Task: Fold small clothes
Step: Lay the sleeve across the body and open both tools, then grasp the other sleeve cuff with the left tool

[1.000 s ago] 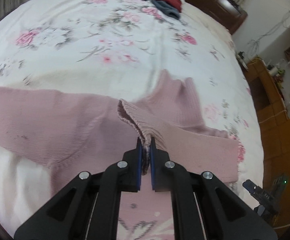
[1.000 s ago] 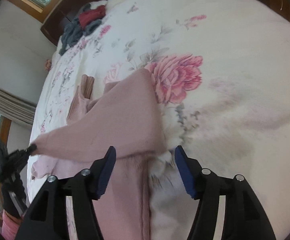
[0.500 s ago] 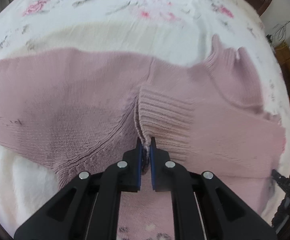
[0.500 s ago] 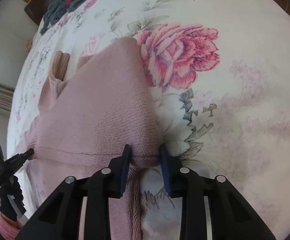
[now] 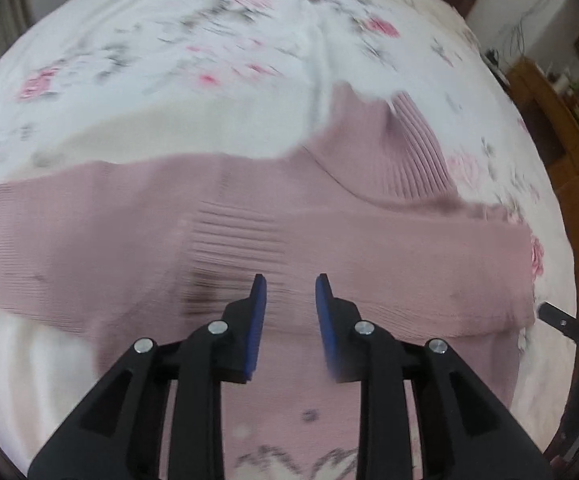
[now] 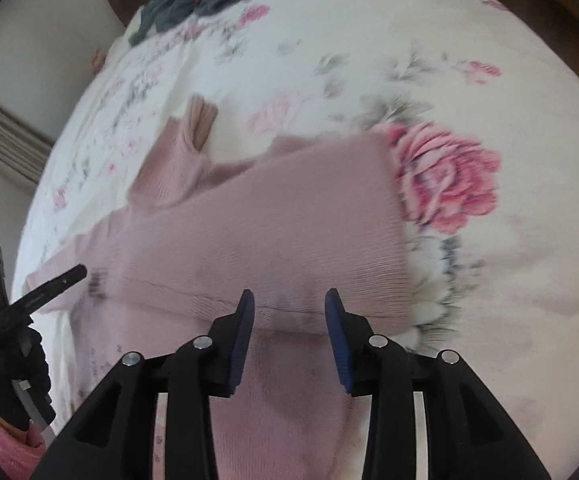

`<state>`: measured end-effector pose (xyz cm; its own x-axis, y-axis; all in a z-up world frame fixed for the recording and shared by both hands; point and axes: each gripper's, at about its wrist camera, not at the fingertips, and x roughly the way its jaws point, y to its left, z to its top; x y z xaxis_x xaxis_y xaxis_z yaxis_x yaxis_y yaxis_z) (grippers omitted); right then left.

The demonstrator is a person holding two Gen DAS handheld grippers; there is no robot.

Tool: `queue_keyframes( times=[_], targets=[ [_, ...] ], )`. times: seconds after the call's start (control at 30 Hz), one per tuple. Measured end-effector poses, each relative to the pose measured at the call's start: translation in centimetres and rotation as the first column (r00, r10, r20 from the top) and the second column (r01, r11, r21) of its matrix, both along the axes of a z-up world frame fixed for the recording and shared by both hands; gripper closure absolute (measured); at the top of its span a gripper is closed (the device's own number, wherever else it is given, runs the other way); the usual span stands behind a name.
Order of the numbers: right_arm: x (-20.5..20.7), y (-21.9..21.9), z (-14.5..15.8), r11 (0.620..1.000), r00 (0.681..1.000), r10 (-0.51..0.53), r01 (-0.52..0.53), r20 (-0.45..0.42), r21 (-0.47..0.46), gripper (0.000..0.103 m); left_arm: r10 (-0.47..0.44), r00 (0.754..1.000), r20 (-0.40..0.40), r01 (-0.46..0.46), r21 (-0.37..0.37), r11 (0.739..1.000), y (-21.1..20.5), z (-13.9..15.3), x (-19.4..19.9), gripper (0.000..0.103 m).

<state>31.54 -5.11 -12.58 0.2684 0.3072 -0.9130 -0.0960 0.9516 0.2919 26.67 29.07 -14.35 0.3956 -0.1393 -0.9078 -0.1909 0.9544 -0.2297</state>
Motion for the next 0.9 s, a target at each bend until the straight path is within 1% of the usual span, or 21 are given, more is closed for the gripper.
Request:
queue_keyframes(
  times=[0.07,0.1,0.13,0.2,0.27,0.33,0.43,0.47,0.57,0.6,0.63,0.67,0.7,0.73,0.77,0.8,0.83,0.9],
  targets=[
    [0.4,0.5,-1.9,1.0,0.999,-0.007,0.007,-0.041,-0.011,0.066,-0.013,1.0,-0.026,0.013,0.011,1.0,-1.1,-1.5,0.6,0.078],
    [0.5,0.6,-2.9,1.0,0.998,-0.013,0.011,-0.061,-0.026,0.066,-0.014,0.998,-0.054,0.015,0.014,1.0,-1.6,-2.6,1.0,0.078],
    [0.4,0.5,-3.8,0.999,0.997,-0.018,0.016,-0.073,-0.031,0.066,-0.012,0.997,-0.078,0.013,0.009,1.0,-1.7,-3.6,1.1,0.078],
    [0.4,0.1,-4.8,1.0,0.997,-0.025,0.024,-0.078,-0.01,0.066,-0.003,0.993,-0.117,0.001,-0.01,1.0,-1.5,-5.2,1.2,0.078],
    [0.3,-0.3,-5.2,0.999,0.996,-0.032,0.034,-0.08,0.014,0.066,0.009,0.994,-0.113,-0.013,-0.032,0.999,-1.2,-6.1,1.1,0.077],
    [0.2,-0.3,-5.5,0.999,0.997,-0.031,0.033,-0.078,0.016,0.066,0.002,0.994,-0.105,-0.006,-0.031,0.999,-1.1,-6.4,1.0,0.076],
    [-0.1,0.5,-5.7,0.999,0.998,-0.008,0.006,-0.057,-0.038,0.066,-0.006,0.995,-0.102,0.004,-0.02,1.0,-1.2,-6.5,1.2,0.076],
    [-0.2,0.9,-5.7,0.998,0.998,-0.002,-0.002,-0.056,-0.069,0.066,-0.006,0.995,-0.103,0.005,-0.018,1.0,-1.2,-6.5,1.2,0.076],
    [0.4,1.8,-4.9,0.991,0.996,0.018,-0.03,-0.089,-0.133,0.066,-0.001,0.993,-0.119,-0.003,-0.032,0.999,-1.0,-6.0,1.5,0.077],
    [0.4,1.7,-4.1,0.99,0.994,0.016,-0.03,-0.105,-0.136,0.066,0.012,0.992,-0.122,-0.017,-0.038,0.999,-0.8,-5.2,1.2,0.078],
    [0.3,1.7,-3.1,0.992,0.995,0.01,-0.022,-0.099,-0.123,0.065,0.024,0.993,-0.115,-0.029,-0.043,0.999,-0.4,-4.4,0.8,0.077],
    [-0.2,1.7,-1.6,0.996,0.997,0.013,-0.02,-0.071,-0.089,0.064,0.031,0.996,-0.086,-0.036,-0.06,0.998,0.0,-3.3,0.2,0.076],
    [-0.8,1.8,-0.2,0.998,0.999,0.026,-0.029,-0.043,-0.057,0.06,0.034,0.999,-0.038,-0.037,-0.084,0.996,1.1,-1.8,-0.9,0.069],
    [-1.6,2.1,1.0,0.998,0.999,0.044,-0.045,-0.028,-0.033,0.056,0.042,0.999,-0.009,-0.042,-0.088,0.995,1.9,-0.8,-1.9,0.061],
    [-2.7,2.8,2.0,0.997,0.997,0.073,-0.074,-0.017,-0.013,0.05,0.057,0.998,0.013,-0.055,-0.085,0.995,3.2,0.0,-2.9,0.06],
    [-3.6,3.5,2.5,0.995,0.995,0.098,-0.098,-0.011,-0.006,0.05,0.094,0.995,0.033,-0.091,-0.087,0.992,5.6,0.8,-4.5,0.06],
    [-4.6,4.3,2.7,0.992,0.992,0.125,-0.125,-0.012,-0.005,0.05,0.12,0.992,0.037,-0.116,-0.089,0.989,7.2,1.0,-5.6,0.059],
    [-6.6,6.7,2.1,0.983,0.982,0.186,-0.186,-0.036,-0.002,0.05,0.21,0.977,0.025,-0.207,-0.069,0.976,12.3,1.1,-8.3,0.058]
  ],
)
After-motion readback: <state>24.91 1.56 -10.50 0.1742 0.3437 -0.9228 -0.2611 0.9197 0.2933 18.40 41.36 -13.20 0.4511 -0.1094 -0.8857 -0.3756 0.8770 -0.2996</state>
